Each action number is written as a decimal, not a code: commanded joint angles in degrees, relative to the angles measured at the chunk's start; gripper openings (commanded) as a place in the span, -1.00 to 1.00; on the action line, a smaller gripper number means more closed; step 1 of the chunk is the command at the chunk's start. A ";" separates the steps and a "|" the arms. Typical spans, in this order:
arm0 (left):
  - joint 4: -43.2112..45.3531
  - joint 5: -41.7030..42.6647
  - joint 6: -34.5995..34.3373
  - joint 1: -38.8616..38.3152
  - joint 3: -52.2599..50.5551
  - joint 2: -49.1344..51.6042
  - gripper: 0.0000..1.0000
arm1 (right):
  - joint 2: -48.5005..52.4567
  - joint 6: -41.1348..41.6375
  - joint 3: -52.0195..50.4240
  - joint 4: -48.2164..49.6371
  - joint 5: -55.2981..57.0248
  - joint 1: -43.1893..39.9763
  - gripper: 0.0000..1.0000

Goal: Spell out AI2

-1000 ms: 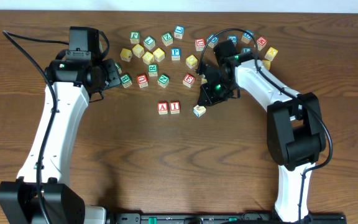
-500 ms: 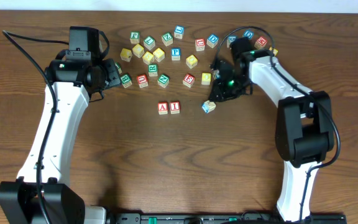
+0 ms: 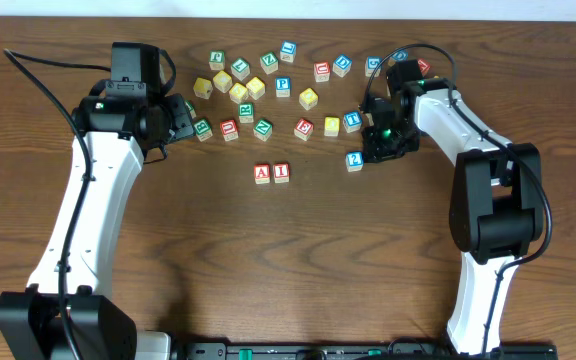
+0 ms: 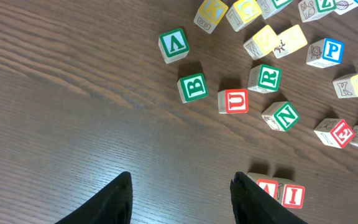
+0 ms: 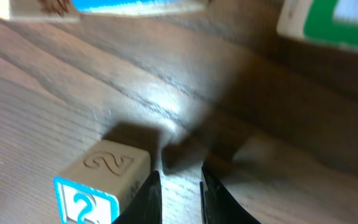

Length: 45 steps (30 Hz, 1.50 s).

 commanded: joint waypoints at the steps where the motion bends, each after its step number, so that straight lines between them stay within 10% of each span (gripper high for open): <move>1: -0.11 -0.79 0.52 0.09 -0.48 -0.07 0.00 | 2.86 0.63 -1.84 -2.73 6.51 -0.09 -0.62; 45: -0.09 -0.76 0.50 0.09 -0.48 -0.04 0.01 | 2.78 17.00 -1.22 4.26 12.63 8.22 -0.38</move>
